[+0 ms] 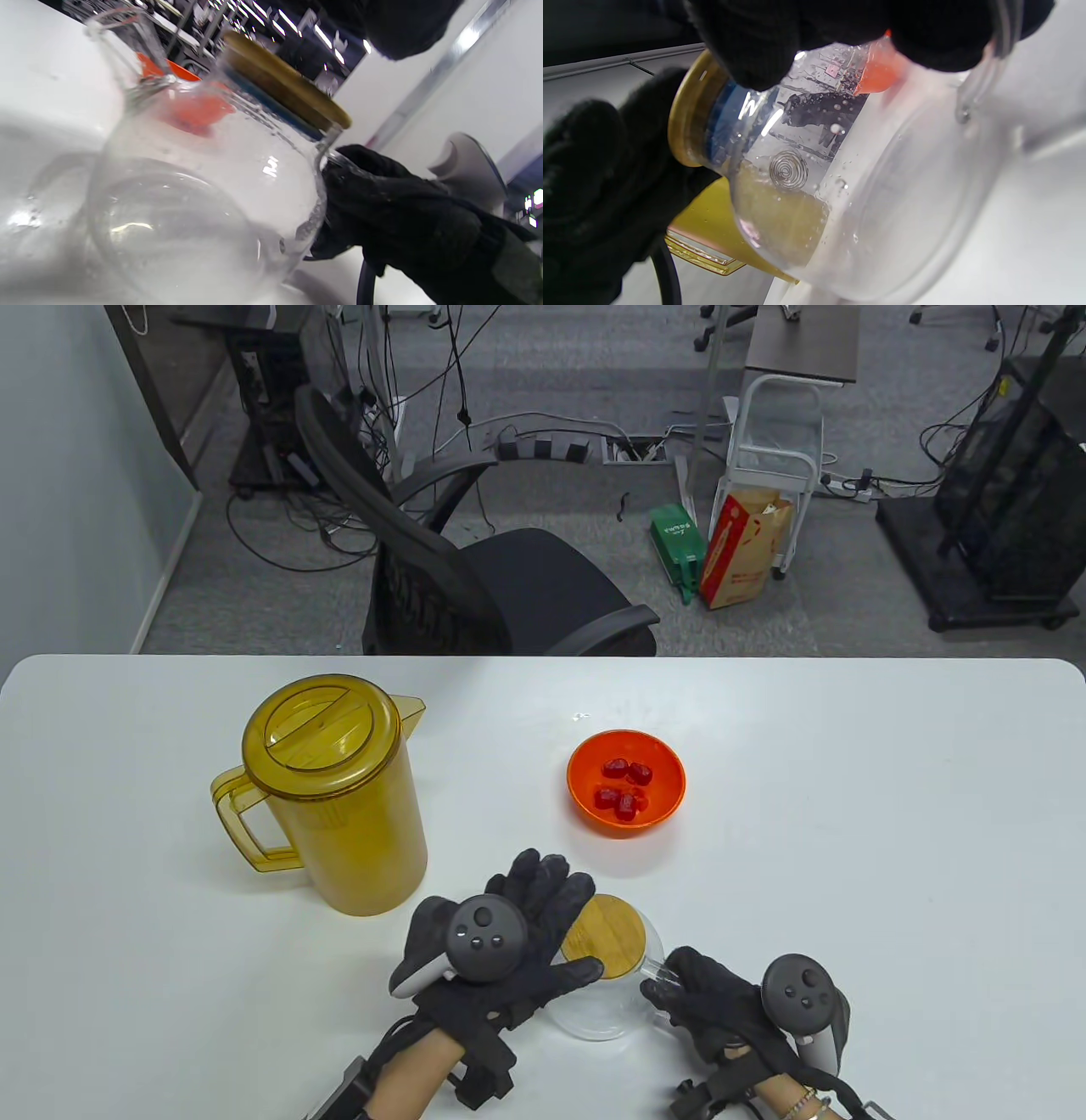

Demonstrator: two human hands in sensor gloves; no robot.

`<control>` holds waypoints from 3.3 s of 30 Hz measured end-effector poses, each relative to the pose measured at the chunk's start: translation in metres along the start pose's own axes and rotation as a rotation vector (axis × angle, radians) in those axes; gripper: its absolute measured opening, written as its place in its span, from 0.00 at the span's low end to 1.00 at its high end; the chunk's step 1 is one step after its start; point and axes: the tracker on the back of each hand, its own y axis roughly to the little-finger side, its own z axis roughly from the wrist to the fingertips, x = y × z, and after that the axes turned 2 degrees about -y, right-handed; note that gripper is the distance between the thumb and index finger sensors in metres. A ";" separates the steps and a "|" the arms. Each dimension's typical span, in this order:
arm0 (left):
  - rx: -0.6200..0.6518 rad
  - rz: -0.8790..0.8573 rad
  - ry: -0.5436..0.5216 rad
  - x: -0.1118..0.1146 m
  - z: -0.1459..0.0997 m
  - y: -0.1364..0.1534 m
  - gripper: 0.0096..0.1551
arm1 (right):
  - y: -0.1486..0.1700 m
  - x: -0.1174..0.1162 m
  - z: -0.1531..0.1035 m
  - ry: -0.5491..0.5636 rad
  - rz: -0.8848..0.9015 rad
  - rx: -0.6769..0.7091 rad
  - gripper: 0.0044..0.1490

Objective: Make wolfberry and red date tea

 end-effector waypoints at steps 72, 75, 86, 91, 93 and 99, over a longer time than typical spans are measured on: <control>-0.303 0.230 0.220 0.049 -0.035 0.103 0.58 | 0.000 0.000 0.000 0.013 -0.006 -0.006 0.22; -0.312 0.203 0.241 0.056 -0.034 0.108 0.59 | 0.000 -0.001 -0.001 0.013 -0.006 -0.006 0.22; -0.272 0.089 0.198 0.046 -0.041 0.106 0.58 | -0.004 0.006 -0.003 -0.040 0.003 -0.035 0.31; -0.212 0.077 0.068 0.028 -0.051 0.090 0.54 | -0.021 0.025 -0.005 -0.085 -0.004 -0.028 0.46; -0.199 0.074 0.028 0.025 -0.055 0.086 0.53 | -0.031 0.036 -0.005 -0.041 0.005 -0.005 0.47; -0.160 -0.029 -0.059 0.028 -0.066 0.088 0.53 | -0.067 0.074 0.025 0.049 -0.068 -0.001 0.44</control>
